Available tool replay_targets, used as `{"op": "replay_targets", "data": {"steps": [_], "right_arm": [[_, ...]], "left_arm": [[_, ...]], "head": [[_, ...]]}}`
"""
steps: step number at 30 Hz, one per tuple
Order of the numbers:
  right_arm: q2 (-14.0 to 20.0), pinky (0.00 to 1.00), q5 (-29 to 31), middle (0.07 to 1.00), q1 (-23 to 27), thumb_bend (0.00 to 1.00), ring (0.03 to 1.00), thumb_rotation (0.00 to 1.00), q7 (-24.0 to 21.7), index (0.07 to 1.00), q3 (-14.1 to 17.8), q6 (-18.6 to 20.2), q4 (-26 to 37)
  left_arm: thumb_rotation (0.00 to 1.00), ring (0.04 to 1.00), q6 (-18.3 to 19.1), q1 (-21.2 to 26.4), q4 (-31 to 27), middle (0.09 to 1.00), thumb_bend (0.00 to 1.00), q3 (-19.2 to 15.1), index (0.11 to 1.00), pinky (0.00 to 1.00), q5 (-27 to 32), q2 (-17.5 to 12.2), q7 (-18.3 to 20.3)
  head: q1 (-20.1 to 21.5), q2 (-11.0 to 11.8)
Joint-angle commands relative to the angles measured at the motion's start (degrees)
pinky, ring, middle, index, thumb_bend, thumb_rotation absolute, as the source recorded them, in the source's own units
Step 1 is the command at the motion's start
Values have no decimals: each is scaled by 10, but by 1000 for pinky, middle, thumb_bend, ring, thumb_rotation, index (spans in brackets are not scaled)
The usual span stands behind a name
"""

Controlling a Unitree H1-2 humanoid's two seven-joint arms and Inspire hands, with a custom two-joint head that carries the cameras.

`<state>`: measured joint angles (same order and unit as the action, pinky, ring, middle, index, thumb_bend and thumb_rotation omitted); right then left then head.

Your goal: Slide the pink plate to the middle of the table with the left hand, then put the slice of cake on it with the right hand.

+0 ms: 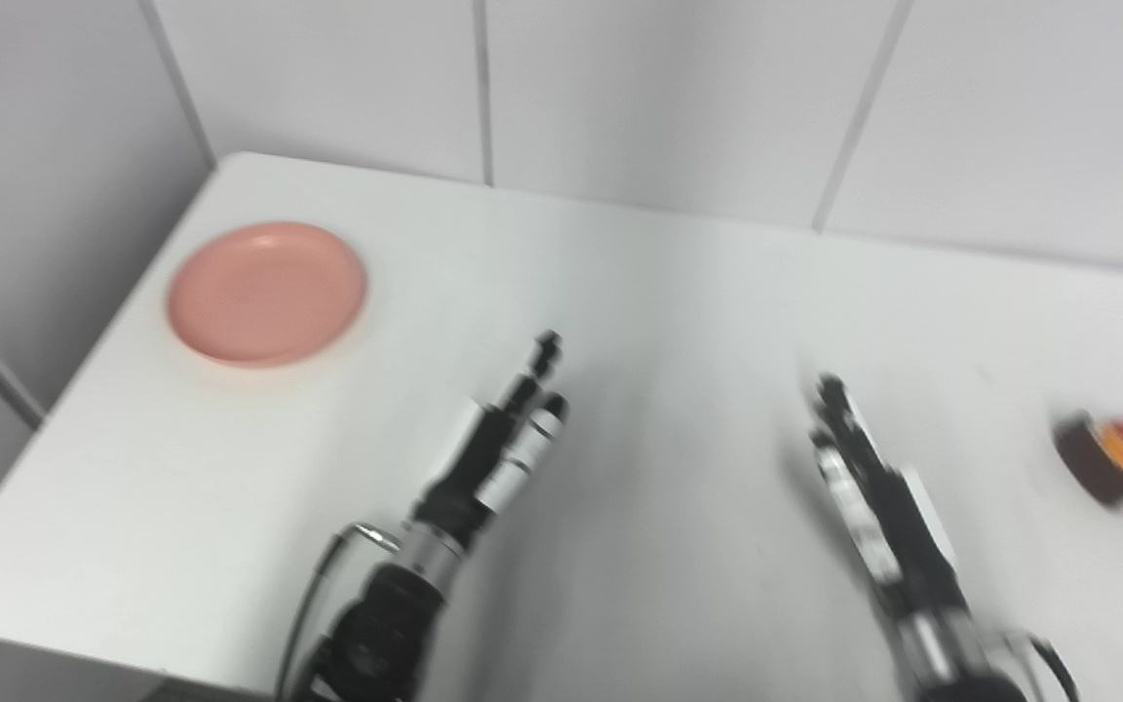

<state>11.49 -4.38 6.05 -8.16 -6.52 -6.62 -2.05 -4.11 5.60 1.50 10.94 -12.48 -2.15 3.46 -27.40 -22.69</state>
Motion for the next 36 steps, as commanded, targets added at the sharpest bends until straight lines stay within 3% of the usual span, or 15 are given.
{"op": "replay_targets", "data": {"steps": [1, 7, 14, 24, 29, 36], "right_arm": [[8, 988, 1, 1000, 0, 356, 1000, 1000, -7, 999, 4, -6, -26], [11, 1000, 12, 1000, 8, 362, 1000, 1000, -15, 1000, 11, 5, -44], [8, 1000, 10, 1000, 8, 301, 1000, 1000, -17, 1000, 13, 17, -34], [0, 1000, 5, 1000, 13, 306, 1000, 1000, -16, 1000, 7, 18, -42], [-5, 1000, 8, 1000, 16, 316, 1000, 1000, -17, 1000, 7, 12, -51], [-1, 992, -2, 1000, 19, 293, 1000, 1000, -13, 1000, 7, -9, -60]], "left_arm": [[1000, 997, -6, -16, 50, 999, 448, 20, 1000, 975, -7, 22, -2], [1000, 986, -27, -3, 84, 989, 414, 24, 986, 962, -18, 37, -20], [1000, 982, -26, 2, 94, 988, 451, 24, 993, 957, -26, 45, -25], [1000, 988, -29, 7, 94, 989, 449, 14, 992, 968, -10, 35, -17], [1000, 985, -21, 21, 57, 987, 478, -9, 985, 959, 26, 27, -6], [1000, 962, 1, 78, -4, 975, 406, -61, 959, 944, 88, 12, 6]], "head": [[1, 0], [-32, 24], [-34, 22], [-26, 20], [-10, 14], [-11, 12]]}}
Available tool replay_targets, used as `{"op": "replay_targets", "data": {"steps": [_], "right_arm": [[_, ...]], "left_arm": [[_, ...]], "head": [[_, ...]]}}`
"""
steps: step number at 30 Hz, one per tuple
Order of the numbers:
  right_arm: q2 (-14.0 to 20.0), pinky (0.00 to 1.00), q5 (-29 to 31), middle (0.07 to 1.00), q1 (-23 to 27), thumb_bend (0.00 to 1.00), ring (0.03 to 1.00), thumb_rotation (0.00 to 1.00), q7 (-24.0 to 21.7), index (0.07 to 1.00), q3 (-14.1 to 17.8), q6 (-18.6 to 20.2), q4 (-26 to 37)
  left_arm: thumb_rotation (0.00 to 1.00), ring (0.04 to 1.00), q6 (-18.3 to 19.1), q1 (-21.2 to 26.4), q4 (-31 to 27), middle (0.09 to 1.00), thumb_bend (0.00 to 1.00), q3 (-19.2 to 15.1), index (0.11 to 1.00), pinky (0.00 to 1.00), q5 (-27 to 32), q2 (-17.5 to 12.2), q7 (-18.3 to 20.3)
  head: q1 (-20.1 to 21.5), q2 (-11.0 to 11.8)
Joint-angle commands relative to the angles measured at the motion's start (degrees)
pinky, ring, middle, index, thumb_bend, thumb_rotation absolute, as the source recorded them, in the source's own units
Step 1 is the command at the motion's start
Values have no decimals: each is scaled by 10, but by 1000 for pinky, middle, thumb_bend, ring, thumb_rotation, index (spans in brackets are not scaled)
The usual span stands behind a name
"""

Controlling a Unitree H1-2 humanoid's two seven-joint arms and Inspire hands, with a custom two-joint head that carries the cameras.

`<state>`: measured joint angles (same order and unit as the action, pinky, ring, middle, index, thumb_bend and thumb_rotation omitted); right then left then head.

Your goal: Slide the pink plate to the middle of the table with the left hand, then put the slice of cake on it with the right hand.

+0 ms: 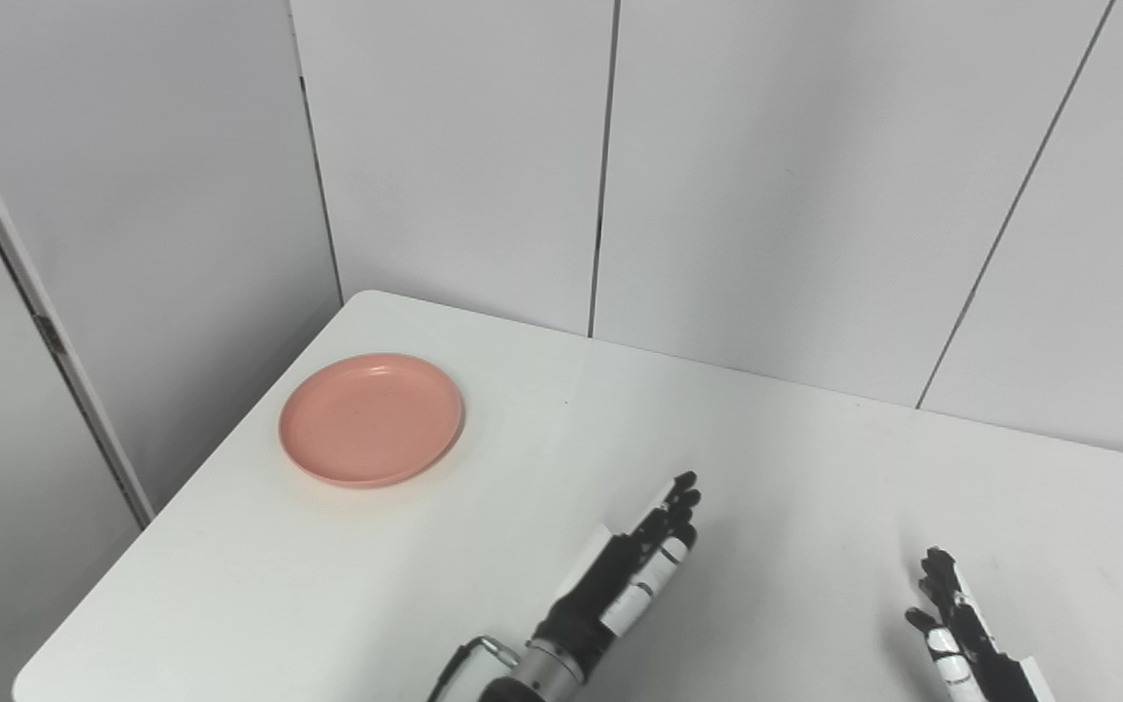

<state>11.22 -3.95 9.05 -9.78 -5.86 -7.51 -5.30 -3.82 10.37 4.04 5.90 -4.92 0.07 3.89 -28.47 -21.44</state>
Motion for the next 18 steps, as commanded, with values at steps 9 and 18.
{"op": "replay_targets", "data": {"steps": [9, 18], "right_arm": [[10, 1000, -5, 1000, -9, 306, 1000, 1000, -4, 1000, 2, 0, -30], [19, 1000, 0, 1000, -10, 310, 1000, 1000, -10, 1000, 6, -1, -28]], "left_arm": [[1000, 934, 61, 100, -138, 948, 441, -68, 944, 923, 41, -22, -18], [985, 910, 81, 135, -190, 925, 441, -143, 902, 915, 64, -48, -47]], "head": [[-13, -6], [-31, -13]]}}
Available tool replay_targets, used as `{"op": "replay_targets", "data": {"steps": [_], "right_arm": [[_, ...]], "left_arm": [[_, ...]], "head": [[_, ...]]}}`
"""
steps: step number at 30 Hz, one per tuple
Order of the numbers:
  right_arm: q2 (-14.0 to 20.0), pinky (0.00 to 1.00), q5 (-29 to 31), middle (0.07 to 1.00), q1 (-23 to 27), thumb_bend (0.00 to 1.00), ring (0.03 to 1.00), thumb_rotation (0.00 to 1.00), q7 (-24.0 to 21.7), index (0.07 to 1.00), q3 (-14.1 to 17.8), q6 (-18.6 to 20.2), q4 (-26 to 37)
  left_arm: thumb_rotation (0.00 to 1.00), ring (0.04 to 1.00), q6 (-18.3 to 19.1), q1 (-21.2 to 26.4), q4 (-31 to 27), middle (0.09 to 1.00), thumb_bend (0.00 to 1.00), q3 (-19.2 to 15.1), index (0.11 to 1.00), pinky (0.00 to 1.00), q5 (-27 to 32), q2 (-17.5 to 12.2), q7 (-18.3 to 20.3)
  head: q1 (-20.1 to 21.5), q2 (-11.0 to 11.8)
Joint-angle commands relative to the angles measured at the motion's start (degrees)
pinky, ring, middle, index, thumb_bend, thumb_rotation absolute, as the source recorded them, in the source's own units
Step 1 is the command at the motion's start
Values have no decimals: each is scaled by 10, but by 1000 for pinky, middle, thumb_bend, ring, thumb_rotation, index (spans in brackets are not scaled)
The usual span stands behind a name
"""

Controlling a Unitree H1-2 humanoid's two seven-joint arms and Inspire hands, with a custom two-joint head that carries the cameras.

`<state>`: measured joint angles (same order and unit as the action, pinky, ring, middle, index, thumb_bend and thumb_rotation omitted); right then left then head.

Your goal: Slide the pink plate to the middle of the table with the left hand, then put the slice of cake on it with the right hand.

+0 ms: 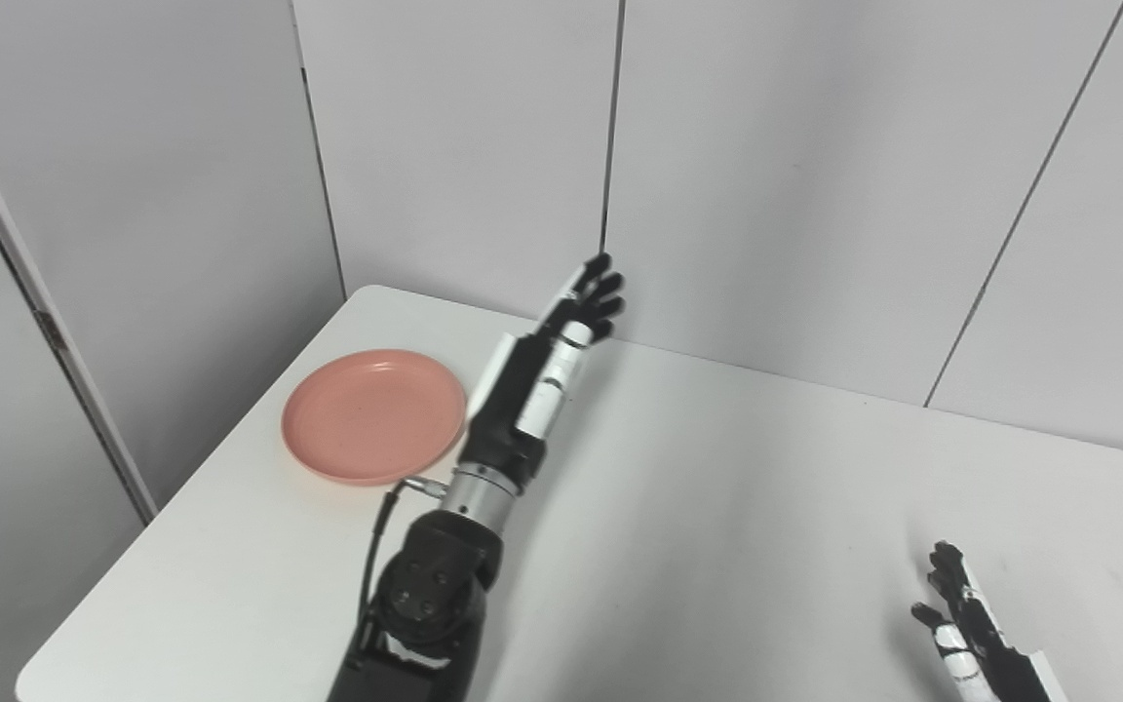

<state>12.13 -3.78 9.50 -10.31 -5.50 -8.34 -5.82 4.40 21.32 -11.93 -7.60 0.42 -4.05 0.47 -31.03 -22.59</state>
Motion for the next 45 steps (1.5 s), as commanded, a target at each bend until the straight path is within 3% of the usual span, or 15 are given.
{"op": "replay_targets", "data": {"steps": [1, 9, 15, 36, 45], "right_arm": [[11, 1000, -2, 1000, -15, 314, 1000, 1000, -5, 1000, 2, 8, -23], [16, 1000, 6, 1000, -16, 314, 1000, 1000, -12, 1000, 7, 35, -10], [19, 1000, 2, 1000, -15, 300, 1000, 1000, -10, 1000, 9, 27, -12], [30, 1000, 8, 1000, -13, 267, 1000, 1000, -15, 1000, 13, 19, -13], [33, 1000, 9, 1000, -13, 294, 1000, 1000, -19, 1000, 12, 21, -9]], "left_arm": [[994, 906, 1, 25, -34, 922, 431, -13, 901, 913, 10, -8, -16], [1000, 923, 11, 21, -68, 927, 420, -85, 915, 911, 27, -48, -47], [1000, 913, 13, 21, -58, 920, 412, -120, 904, 904, 48, -62, -63], [1000, 914, 21, 21, -3, 930, 337, -189, 916, 895, 66, -86, -128], [1000, 948, 11, 18, 27, 954, 344, -208, 945, 968, 86, -102, -133]], "head": [[-6, -1], [-23, -6], [-30, -8], [-61, -14], [-65, -19]]}}
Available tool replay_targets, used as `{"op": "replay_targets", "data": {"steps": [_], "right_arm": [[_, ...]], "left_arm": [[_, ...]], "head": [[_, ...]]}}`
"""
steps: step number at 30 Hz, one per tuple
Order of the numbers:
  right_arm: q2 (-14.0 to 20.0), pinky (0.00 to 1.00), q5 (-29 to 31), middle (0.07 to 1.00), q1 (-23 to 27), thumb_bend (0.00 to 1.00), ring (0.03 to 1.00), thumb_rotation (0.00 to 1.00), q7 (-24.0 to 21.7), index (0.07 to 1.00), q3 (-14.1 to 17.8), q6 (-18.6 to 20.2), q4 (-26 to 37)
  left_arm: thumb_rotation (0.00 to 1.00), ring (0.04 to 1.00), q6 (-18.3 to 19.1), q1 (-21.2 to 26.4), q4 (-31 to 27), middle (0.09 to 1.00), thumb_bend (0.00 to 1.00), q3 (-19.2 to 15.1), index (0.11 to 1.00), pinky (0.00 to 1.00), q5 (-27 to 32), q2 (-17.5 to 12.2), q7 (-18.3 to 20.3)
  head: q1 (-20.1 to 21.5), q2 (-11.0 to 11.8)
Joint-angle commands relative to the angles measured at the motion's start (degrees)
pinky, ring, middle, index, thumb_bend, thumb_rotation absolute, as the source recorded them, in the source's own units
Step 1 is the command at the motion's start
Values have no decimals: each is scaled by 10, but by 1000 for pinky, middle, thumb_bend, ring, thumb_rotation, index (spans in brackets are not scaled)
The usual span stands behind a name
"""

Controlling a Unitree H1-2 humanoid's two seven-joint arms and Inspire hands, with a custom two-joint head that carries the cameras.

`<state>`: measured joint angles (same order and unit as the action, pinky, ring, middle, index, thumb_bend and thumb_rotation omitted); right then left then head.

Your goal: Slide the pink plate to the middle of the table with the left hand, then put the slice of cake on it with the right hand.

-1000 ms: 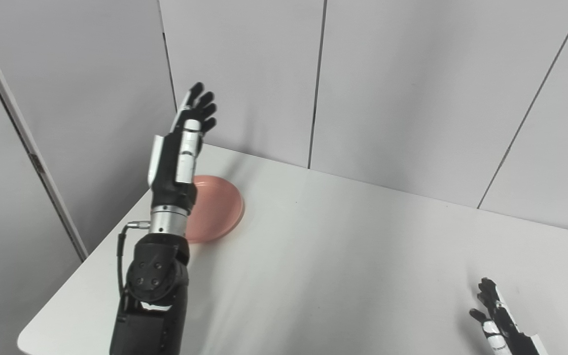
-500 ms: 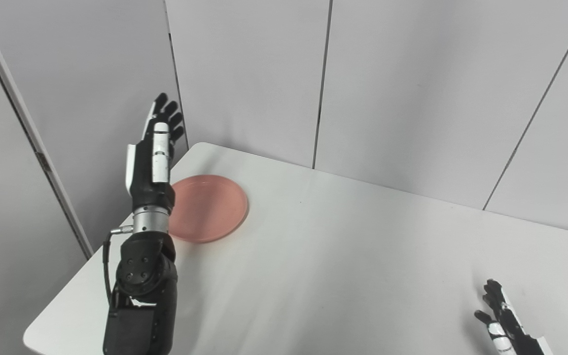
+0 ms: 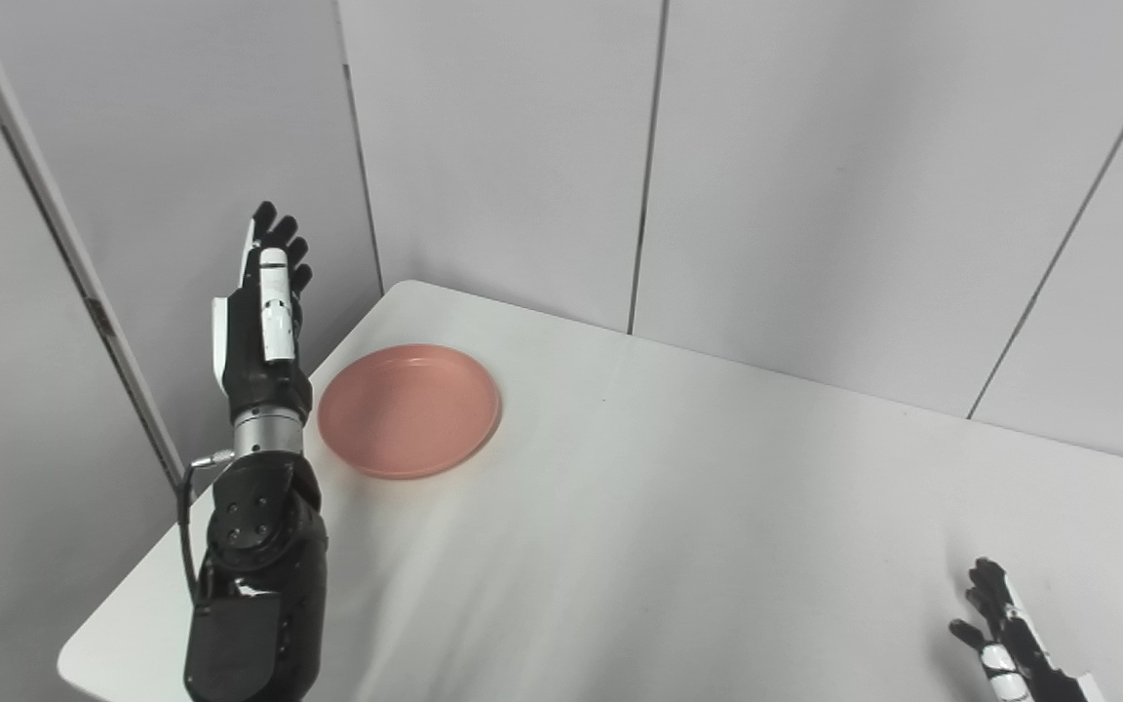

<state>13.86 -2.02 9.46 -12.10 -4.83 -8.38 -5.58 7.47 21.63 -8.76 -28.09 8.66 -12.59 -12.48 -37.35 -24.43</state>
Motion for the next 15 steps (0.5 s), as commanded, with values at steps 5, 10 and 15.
{"op": "replay_targets", "data": {"steps": [5, 10, 15], "right_arm": [[15, 1000, -7, 1000, -12, 279, 1000, 1000, 0, 1000, 8, 26, -11], [17, 1000, -12, 1000, -11, 292, 1000, 1000, 1, 1000, 7, 17, -14], [20, 1000, -8, 1000, -10, 316, 1000, 1000, -2, 1000, 8, 16, -17]], "left_arm": [[1000, 951, -17, 16, 14, 954, 341, -8, 939, 958, 11, -20, -8], [1000, 948, -18, 18, 35, 952, 324, -10, 941, 945, 15, -22, -14], [1000, 956, -18, 18, 65, 956, 313, -13, 942, 942, 20, -25, -15]], "head": [[-3, -3], [-4, -5], [-8, -8]]}}
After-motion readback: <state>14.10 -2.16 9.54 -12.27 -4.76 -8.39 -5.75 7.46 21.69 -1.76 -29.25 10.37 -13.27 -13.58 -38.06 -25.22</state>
